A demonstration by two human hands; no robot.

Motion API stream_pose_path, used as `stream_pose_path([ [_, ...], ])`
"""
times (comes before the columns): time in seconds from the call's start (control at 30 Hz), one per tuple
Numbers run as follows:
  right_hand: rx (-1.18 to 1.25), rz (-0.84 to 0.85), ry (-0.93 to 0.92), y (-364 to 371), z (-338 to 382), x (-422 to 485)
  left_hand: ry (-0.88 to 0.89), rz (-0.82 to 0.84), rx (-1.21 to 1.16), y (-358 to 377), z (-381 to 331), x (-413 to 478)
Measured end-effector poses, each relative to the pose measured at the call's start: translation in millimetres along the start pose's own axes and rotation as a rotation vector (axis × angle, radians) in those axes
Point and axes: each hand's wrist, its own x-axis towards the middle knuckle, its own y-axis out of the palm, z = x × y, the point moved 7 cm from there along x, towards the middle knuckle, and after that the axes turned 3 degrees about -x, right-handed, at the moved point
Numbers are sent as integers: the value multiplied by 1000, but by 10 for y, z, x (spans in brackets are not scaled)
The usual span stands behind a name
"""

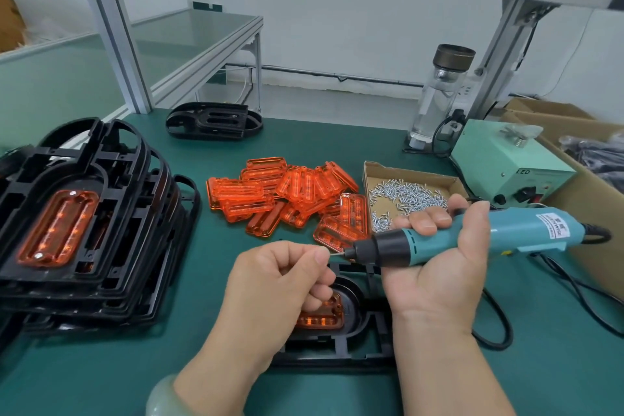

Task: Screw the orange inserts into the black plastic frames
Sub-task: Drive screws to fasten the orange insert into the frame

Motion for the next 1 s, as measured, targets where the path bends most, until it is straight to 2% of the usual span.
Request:
stream_pose_path([
  [0.17,-66,5,60,-30,-16,-57,37,25,99,-17,-46,0],
  [0.4,-128,37,51,-54,-8,-89,70,66,131,-4,-62,2],
  [0.57,-1,45,-1,-20,19,-37,144,60,144,-55,-117,1],
  [0.73,-23,54,-24,-105,77,23,252,-63,426,-271,-159,64],
  [0.87,-46,16,-32,-142,115,52,296,85,706,-197,-97,62],
  [1.0,-94,-35,-49,-177,158,54,347,221,873,-83,-43,11],
])
